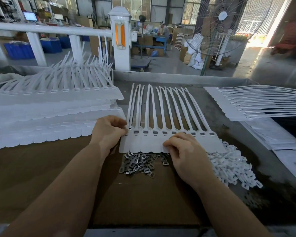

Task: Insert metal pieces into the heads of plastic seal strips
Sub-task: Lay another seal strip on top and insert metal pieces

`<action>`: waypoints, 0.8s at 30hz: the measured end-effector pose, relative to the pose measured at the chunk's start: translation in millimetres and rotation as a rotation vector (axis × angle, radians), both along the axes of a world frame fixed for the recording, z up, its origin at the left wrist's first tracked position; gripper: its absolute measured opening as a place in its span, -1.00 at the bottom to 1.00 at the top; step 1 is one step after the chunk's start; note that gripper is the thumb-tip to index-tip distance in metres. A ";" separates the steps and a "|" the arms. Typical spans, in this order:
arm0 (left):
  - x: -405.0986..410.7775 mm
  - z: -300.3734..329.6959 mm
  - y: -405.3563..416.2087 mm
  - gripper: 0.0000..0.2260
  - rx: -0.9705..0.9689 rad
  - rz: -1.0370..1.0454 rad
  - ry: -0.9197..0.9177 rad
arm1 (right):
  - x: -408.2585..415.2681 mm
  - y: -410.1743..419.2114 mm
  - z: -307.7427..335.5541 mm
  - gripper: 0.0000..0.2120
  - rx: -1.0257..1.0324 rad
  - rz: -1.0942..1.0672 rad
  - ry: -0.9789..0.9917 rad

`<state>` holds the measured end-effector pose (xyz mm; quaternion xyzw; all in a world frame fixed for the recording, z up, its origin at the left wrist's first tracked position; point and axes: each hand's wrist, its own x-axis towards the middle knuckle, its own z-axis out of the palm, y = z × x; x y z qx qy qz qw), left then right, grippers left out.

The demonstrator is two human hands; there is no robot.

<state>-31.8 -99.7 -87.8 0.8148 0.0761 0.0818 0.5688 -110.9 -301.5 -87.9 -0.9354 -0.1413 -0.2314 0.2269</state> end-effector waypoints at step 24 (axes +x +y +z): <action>-29.2 6.6 -32.6 -0.96 0.590 -0.387 -0.601 | -10.5 1.0 2.8 -0.87 -0.106 -0.210 -0.203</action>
